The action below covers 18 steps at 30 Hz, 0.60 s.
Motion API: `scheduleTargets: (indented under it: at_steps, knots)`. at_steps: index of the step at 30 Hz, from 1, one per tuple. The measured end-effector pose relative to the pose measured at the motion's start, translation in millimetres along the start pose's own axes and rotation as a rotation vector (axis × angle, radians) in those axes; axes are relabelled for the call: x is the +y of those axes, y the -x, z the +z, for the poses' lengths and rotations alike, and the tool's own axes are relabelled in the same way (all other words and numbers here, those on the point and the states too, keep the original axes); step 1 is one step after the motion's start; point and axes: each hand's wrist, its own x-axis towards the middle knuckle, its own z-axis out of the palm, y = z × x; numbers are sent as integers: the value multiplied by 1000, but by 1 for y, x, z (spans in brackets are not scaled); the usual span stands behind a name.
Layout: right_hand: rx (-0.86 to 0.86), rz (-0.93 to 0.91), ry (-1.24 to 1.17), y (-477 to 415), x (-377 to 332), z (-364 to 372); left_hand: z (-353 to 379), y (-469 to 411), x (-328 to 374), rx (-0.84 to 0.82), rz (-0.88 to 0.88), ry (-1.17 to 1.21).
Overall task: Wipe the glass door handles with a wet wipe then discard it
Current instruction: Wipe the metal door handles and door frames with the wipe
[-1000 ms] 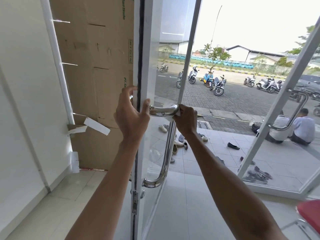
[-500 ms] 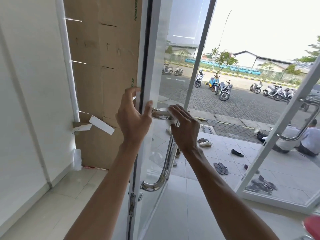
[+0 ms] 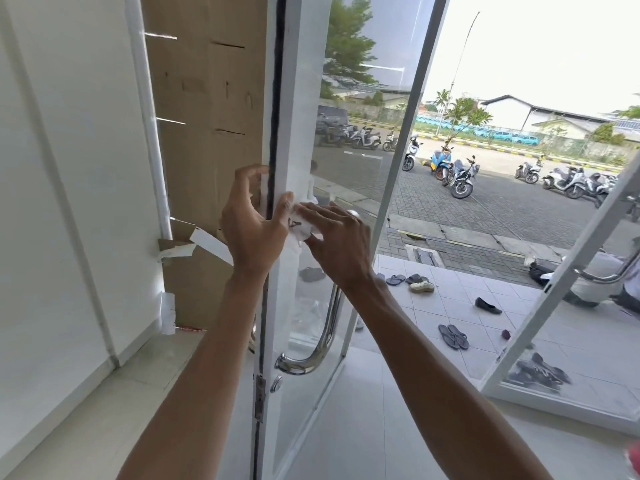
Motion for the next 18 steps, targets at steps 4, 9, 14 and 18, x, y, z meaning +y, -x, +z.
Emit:
scheduleTargets:
  at_steps: [4, 9, 14, 18]
  knots:
    - [-55, 11, -137, -2, 12, 7, -3, -6, -4, 6, 20, 10]
    - [-5, 23, -302, -1, 21, 15, -7, -10, -6, -21, 44, 43]
    - [10, 24, -460, 0, 27, 10, -6, -12, -12, -31, 42, 66]
    - [29, 81, -528, 4, 30, 5, -5, -12, -13, -27, 38, 57]
